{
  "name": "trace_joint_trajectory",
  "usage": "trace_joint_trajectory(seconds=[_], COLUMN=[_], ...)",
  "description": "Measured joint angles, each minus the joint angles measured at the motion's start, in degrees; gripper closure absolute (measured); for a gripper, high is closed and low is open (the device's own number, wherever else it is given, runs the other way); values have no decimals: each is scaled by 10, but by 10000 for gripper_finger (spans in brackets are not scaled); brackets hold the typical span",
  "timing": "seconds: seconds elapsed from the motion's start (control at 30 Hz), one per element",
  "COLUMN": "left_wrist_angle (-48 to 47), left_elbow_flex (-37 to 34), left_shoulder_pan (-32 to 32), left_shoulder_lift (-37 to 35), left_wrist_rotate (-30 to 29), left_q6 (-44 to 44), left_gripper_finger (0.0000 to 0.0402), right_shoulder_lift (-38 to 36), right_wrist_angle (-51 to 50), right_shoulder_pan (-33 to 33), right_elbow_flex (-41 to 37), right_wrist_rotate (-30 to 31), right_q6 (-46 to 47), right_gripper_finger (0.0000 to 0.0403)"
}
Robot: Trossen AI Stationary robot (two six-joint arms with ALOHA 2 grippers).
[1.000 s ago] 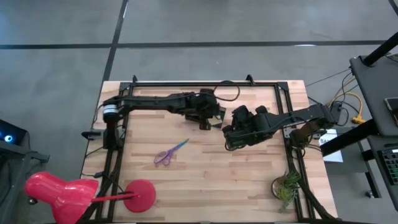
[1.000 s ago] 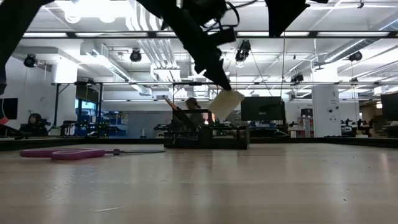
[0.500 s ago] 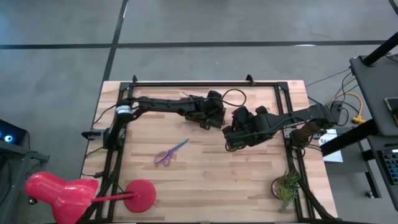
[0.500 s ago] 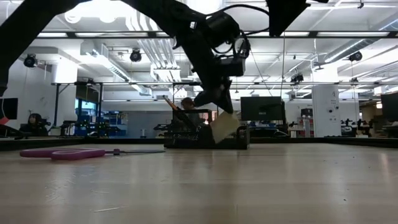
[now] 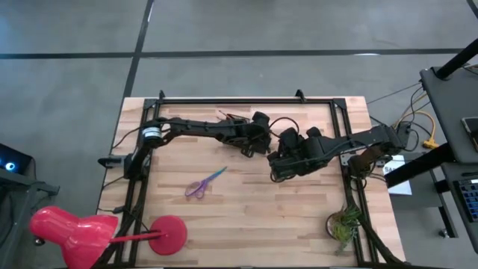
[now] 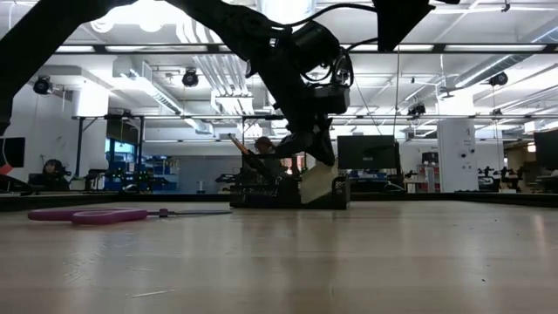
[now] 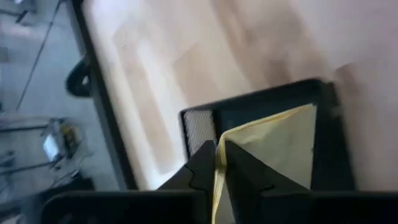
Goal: Pick and place office supplies into organizer
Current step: Put the yellow sticky notes into the black desk organizer, then put the violet scissors into the black desk organizer
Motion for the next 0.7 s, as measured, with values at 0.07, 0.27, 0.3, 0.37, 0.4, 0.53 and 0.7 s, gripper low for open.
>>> trace_joint_trajectory(seconds=[0.07, 0.27, 0.3, 0.37, 0.4, 0.53, 0.7], left_wrist_angle=[-1, 2, 5, 7, 10, -26, -126], left_elbow_flex=[0, -1, -1, -1, -2, -2, -19], left_shoulder_pan=[0, 0, 0, 0, -1, -9, -21], left_shoulder_lift=[0, 0, 0, 0, 0, -14, -82], left_wrist_rotate=[17, 22, 20, 0, -19, -67, 46], left_q6=[0, -25, -29, -30, -30, -59, -207], left_gripper_finger=[369, 304, 293, 270, 260, 234, 231], right_shoulder_lift=[0, 0, 0, 0, 0, 0, 0], right_wrist_angle=[0, 0, 0, 0, 0, 1, 14], right_shoulder_pan=[0, 0, 0, 0, 0, 0, 0], right_elbow_flex=[-1, -8, -10, -15, -17, -28, -39], right_wrist_rotate=[0, 0, 0, 0, 0, 0, -17], right_q6=[0, 0, 0, 2, 3, -1, -86], right_gripper_finger=[338, 339, 339, 338, 337, 335, 339])
